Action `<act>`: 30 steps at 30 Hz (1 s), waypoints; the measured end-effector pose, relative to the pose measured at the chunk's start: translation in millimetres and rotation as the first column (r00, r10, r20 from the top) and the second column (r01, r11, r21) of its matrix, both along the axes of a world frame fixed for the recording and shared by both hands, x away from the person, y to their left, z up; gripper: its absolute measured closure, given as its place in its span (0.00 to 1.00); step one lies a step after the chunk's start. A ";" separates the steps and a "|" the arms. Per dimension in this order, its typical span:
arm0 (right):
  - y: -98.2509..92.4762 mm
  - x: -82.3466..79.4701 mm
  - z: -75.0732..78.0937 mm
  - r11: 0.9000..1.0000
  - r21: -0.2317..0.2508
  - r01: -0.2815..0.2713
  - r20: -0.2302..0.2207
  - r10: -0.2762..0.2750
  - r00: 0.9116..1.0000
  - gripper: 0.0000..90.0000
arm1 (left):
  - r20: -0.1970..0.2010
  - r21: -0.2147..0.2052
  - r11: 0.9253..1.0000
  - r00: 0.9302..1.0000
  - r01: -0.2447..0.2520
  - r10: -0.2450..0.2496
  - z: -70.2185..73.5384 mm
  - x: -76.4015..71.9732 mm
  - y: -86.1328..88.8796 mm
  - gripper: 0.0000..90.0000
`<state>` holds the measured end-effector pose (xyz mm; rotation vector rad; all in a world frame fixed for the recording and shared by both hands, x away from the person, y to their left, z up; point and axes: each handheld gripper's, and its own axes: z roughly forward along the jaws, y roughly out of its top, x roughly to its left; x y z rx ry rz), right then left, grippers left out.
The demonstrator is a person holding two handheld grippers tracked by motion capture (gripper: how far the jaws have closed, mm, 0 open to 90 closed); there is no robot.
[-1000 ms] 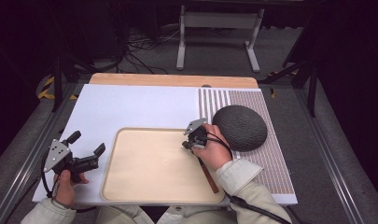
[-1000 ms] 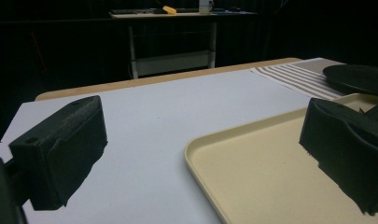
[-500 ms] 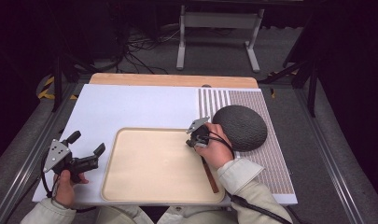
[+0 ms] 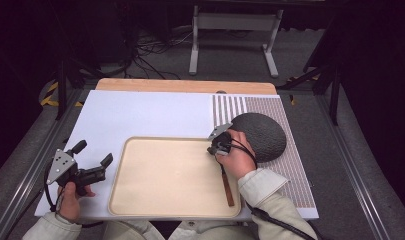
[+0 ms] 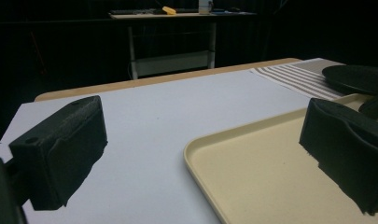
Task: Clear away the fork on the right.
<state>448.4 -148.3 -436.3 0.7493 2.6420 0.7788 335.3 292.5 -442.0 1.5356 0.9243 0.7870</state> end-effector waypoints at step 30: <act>-24.5 3.0 3.2 0.996 -0.003 0.084 0.008 -0.084 0.996 1.00 | -0.003 0.002 1.000 1.000 0.002 -0.002 0.0 0.3 -0.7 0.01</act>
